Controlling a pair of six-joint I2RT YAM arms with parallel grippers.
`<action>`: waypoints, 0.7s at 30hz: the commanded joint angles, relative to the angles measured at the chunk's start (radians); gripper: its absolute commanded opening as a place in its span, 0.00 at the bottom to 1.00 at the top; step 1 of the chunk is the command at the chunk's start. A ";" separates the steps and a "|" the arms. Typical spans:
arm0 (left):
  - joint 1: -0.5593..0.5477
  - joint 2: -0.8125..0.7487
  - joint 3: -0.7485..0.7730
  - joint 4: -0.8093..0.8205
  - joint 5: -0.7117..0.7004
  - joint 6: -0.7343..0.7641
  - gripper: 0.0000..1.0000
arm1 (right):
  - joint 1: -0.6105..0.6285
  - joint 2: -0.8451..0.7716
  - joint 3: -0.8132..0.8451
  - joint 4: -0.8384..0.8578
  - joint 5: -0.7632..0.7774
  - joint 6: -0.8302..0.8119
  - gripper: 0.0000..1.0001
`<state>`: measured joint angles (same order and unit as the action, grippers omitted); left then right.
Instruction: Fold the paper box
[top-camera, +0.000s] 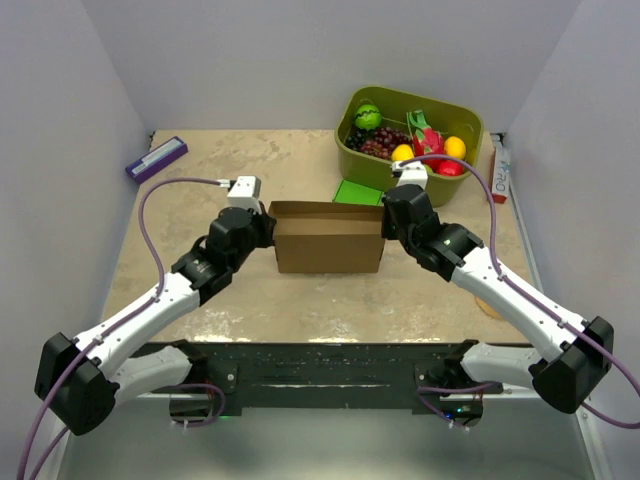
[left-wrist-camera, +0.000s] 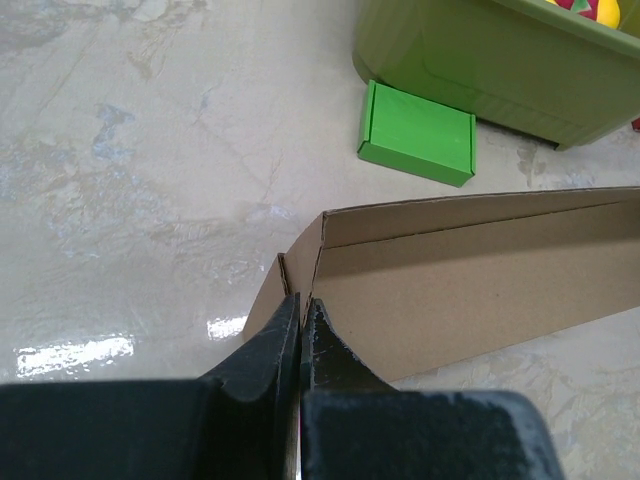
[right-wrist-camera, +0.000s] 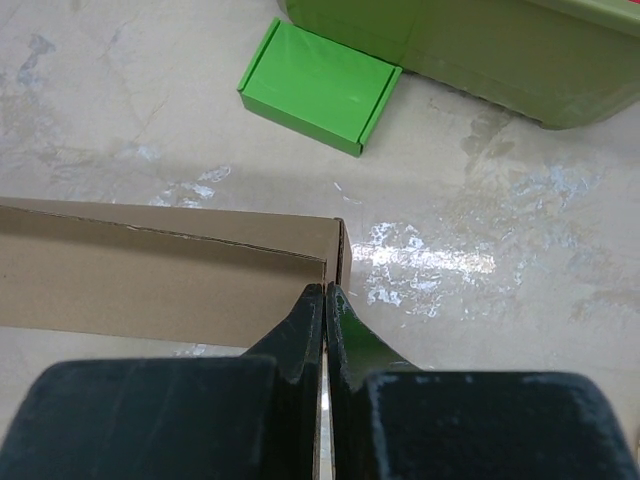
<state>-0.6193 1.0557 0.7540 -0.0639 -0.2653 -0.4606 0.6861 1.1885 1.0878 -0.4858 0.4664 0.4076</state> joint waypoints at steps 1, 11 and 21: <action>-0.062 0.038 -0.019 -0.028 0.014 -0.021 0.00 | 0.016 -0.012 -0.025 -0.042 -0.037 0.025 0.00; -0.065 0.023 0.039 -0.076 0.020 -0.006 0.27 | 0.015 -0.023 -0.023 -0.063 -0.011 0.031 0.00; -0.065 0.050 0.134 -0.129 -0.020 0.071 0.56 | 0.015 -0.021 -0.017 -0.068 -0.008 0.031 0.00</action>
<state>-0.6773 1.0935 0.8253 -0.1478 -0.2707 -0.4274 0.6895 1.1641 1.0824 -0.5163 0.4824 0.4194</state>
